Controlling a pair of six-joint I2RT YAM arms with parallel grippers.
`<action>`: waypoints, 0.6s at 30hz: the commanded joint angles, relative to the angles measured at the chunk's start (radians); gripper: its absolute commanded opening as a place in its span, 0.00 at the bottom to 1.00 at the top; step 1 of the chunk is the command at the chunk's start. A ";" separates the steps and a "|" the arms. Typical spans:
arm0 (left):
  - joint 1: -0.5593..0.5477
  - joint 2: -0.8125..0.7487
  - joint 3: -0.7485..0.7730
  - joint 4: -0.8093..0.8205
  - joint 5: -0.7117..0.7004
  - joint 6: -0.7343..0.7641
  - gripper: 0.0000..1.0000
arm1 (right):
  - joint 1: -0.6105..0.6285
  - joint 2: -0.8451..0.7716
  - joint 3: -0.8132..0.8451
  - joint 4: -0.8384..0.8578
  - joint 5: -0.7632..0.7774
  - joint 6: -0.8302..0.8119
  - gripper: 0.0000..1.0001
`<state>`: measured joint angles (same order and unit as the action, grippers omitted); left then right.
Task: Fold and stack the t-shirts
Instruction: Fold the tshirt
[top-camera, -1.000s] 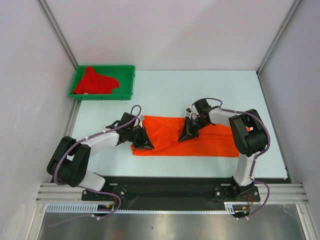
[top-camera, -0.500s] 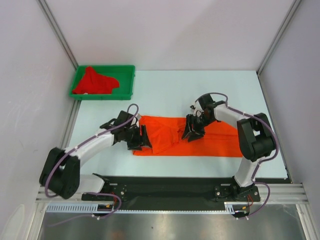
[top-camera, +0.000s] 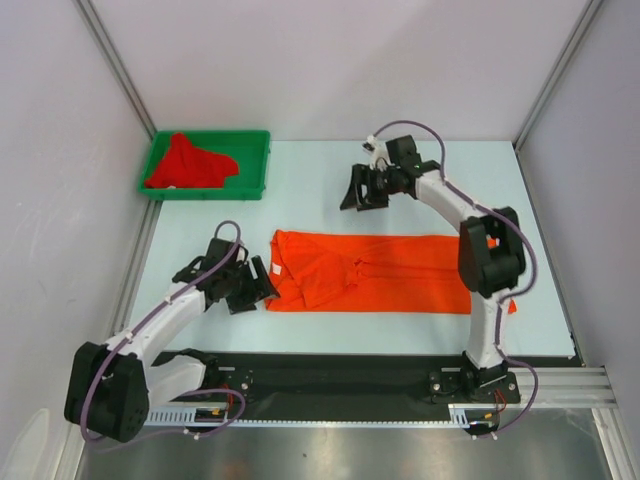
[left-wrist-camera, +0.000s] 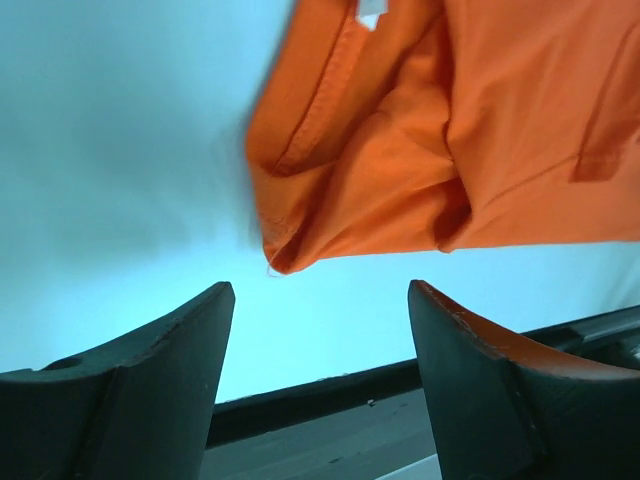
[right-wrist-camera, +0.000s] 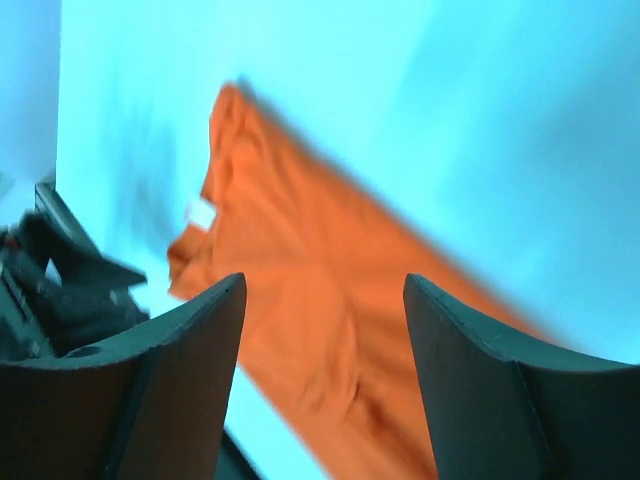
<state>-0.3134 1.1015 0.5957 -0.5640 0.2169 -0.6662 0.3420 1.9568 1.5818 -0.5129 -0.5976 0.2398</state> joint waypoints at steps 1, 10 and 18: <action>0.019 -0.080 -0.048 0.087 0.013 -0.114 0.77 | 0.015 0.148 0.167 0.123 -0.082 -0.054 0.70; 0.019 -0.147 -0.276 0.308 0.052 -0.325 0.80 | 0.095 0.491 0.526 0.109 -0.202 -0.034 0.64; 0.019 -0.123 -0.336 0.391 0.003 -0.380 0.76 | 0.163 0.563 0.521 0.048 -0.249 -0.066 0.54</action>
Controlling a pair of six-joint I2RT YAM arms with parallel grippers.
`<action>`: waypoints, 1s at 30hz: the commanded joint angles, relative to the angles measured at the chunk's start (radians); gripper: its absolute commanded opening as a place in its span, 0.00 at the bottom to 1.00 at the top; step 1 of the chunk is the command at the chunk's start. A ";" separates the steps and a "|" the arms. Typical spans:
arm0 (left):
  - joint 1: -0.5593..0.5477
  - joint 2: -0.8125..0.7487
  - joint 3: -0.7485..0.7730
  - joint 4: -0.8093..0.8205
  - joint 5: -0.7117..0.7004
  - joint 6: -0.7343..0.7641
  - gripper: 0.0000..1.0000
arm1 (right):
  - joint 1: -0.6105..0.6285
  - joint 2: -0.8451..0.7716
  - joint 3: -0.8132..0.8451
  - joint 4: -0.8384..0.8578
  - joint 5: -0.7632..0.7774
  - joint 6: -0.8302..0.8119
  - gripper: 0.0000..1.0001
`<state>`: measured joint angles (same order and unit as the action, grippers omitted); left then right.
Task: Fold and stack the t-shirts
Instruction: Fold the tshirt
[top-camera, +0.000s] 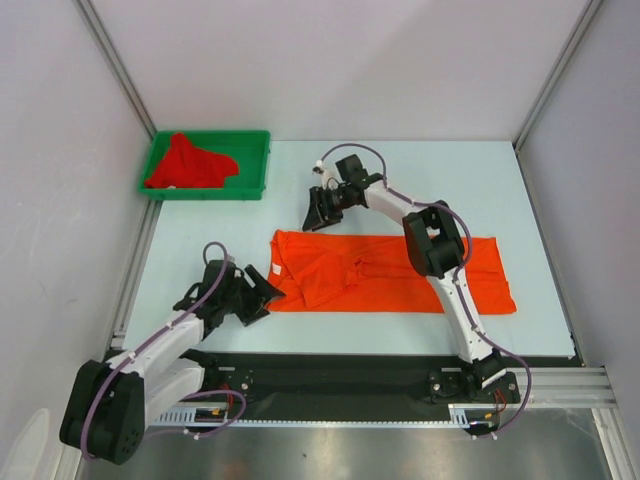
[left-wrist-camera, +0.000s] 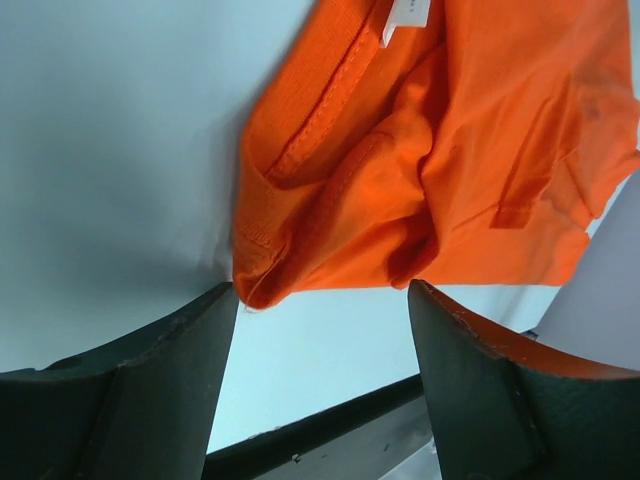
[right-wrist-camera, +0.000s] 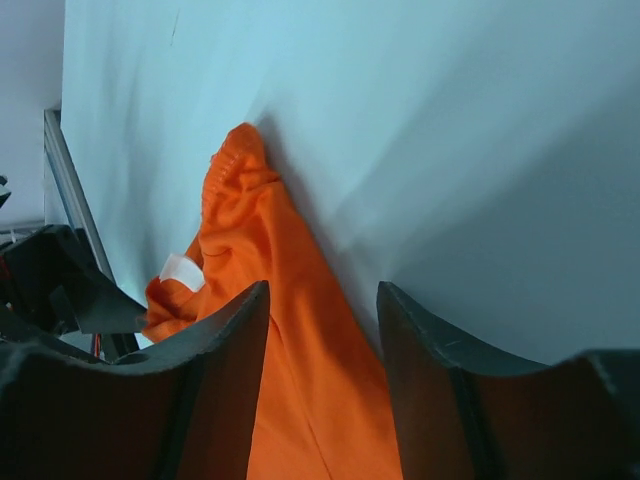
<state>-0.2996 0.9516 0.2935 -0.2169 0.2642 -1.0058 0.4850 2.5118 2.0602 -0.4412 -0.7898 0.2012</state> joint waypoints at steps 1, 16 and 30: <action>0.005 0.039 -0.036 0.051 -0.046 -0.045 0.75 | 0.030 0.013 0.043 -0.037 -0.054 -0.035 0.52; 0.005 0.234 0.018 0.083 -0.125 -0.005 0.36 | 0.049 0.035 0.005 -0.053 0.017 -0.010 0.12; 0.005 0.611 0.514 0.001 -0.291 0.263 0.00 | -0.091 -0.019 -0.040 0.190 0.211 0.171 0.00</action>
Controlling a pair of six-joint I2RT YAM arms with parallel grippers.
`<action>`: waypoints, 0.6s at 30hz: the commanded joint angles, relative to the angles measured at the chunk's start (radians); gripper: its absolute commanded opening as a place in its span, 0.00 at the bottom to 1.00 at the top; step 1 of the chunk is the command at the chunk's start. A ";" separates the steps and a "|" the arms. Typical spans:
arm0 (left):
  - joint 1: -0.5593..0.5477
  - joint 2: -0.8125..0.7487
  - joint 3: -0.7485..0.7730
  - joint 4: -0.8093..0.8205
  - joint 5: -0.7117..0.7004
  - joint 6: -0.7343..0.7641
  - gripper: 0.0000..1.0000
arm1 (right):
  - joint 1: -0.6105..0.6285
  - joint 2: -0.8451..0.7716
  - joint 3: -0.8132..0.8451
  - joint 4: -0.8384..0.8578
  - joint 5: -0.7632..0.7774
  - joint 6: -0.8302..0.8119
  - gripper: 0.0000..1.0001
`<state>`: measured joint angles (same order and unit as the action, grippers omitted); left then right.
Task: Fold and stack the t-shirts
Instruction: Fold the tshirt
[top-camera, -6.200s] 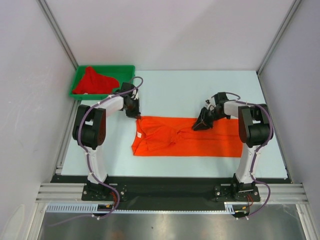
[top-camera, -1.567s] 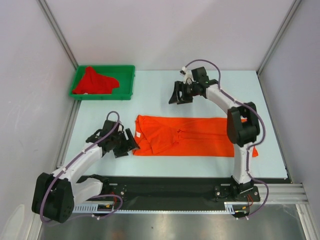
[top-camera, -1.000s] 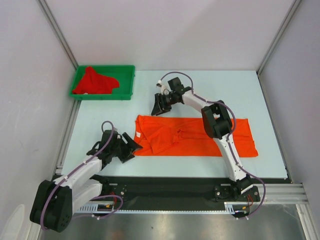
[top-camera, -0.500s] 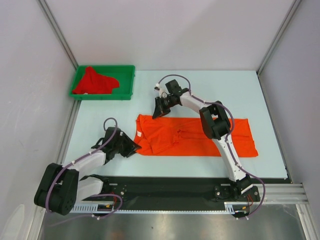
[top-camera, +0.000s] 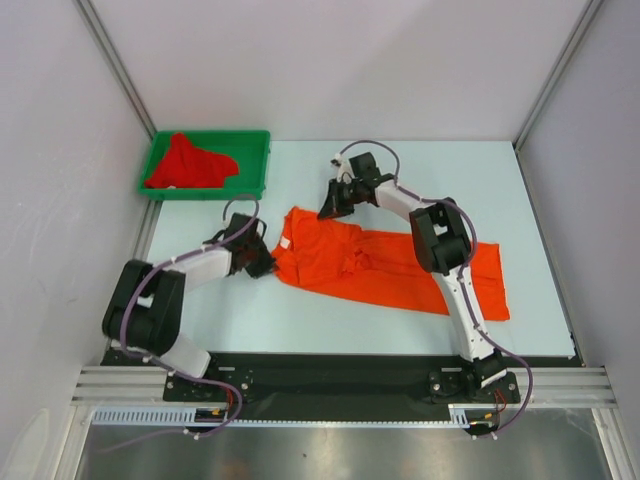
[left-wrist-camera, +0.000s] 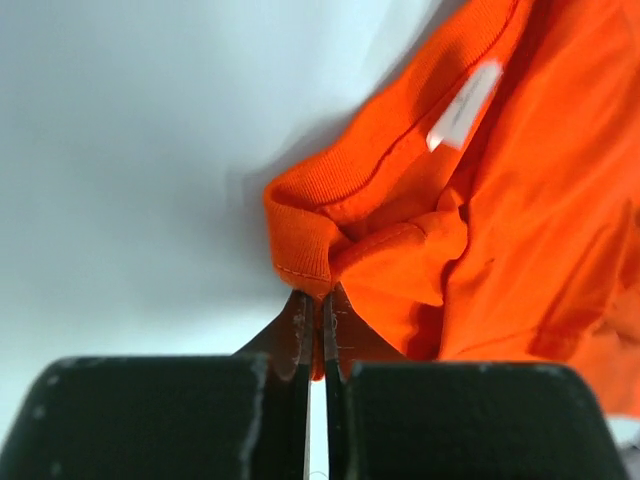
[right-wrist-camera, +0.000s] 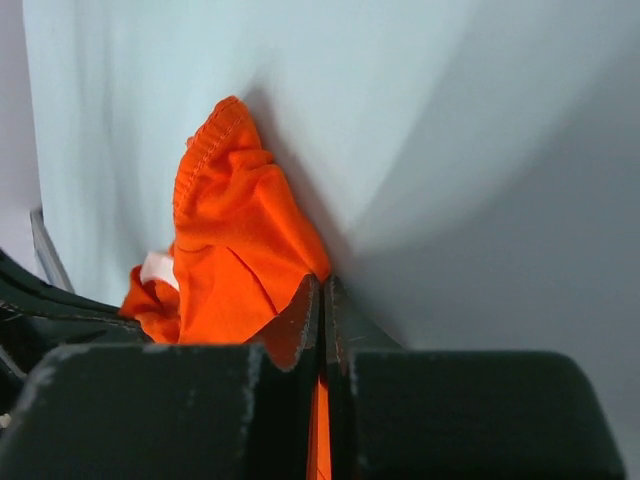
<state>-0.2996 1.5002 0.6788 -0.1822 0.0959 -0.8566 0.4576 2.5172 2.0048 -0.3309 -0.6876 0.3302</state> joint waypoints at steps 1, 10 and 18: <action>0.005 0.121 0.213 -0.040 -0.131 0.123 0.00 | -0.075 -0.015 0.031 0.082 0.112 0.062 0.00; 0.007 0.492 0.721 -0.072 -0.197 0.264 0.00 | -0.155 0.132 0.288 0.131 0.194 0.168 0.00; 0.039 0.805 1.171 -0.097 -0.183 0.272 0.00 | -0.214 0.285 0.474 0.277 0.235 0.299 0.02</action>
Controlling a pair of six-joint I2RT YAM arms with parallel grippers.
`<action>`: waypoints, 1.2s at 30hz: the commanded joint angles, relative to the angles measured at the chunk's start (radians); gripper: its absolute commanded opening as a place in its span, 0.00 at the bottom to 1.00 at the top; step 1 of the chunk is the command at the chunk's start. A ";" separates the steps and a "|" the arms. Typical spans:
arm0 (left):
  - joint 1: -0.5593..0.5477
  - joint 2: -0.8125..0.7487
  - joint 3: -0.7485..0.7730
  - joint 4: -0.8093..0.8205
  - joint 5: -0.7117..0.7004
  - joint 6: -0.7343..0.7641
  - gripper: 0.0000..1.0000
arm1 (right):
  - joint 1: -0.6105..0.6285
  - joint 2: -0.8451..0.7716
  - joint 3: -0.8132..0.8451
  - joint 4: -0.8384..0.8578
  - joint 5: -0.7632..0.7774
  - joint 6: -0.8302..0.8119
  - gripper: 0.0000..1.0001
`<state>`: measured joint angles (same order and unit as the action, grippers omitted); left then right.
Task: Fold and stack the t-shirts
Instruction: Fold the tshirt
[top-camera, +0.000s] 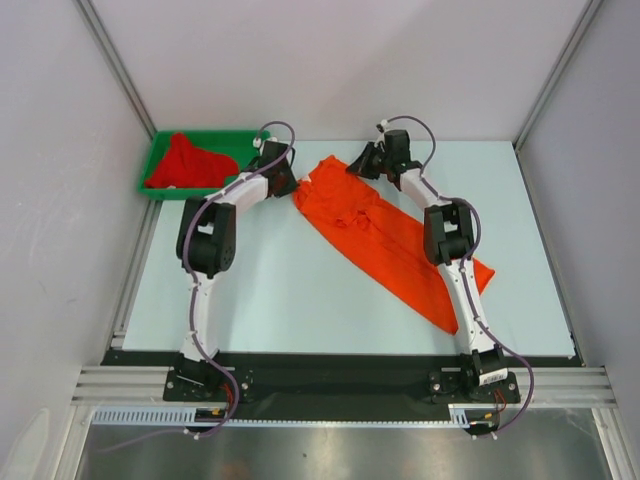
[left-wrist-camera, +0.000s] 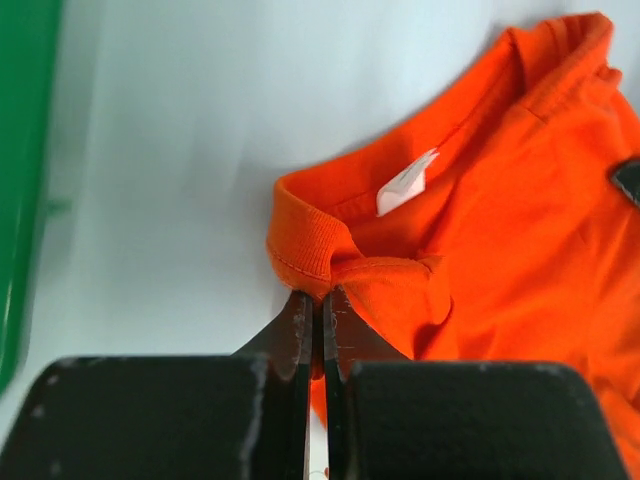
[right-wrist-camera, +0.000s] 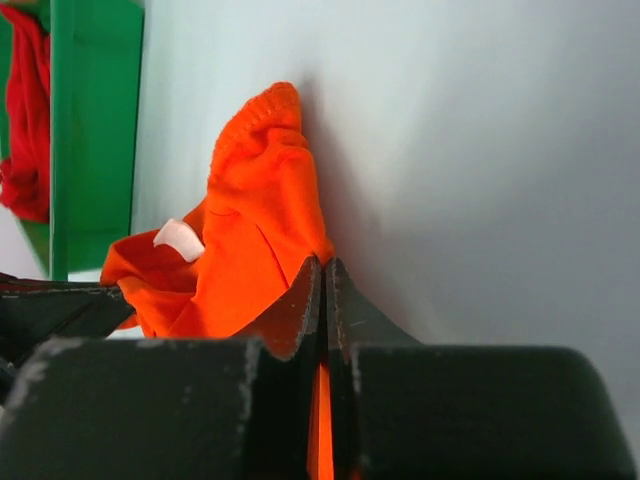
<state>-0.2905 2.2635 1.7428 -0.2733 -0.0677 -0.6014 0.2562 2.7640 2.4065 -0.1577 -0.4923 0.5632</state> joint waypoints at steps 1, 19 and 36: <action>0.036 0.079 0.151 -0.004 -0.006 -0.007 0.01 | -0.017 0.060 0.080 0.140 0.050 0.079 0.03; 0.077 0.022 0.251 -0.055 0.101 0.098 0.60 | -0.110 0.011 0.194 0.072 0.084 0.136 0.59; -0.166 -0.597 -0.490 0.050 0.210 -0.315 0.62 | -0.199 -0.789 -0.542 -0.431 0.253 -0.091 0.80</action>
<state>-0.3656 1.7370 1.3941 -0.3145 0.0727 -0.7147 0.0448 2.0979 1.9984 -0.4854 -0.2855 0.5030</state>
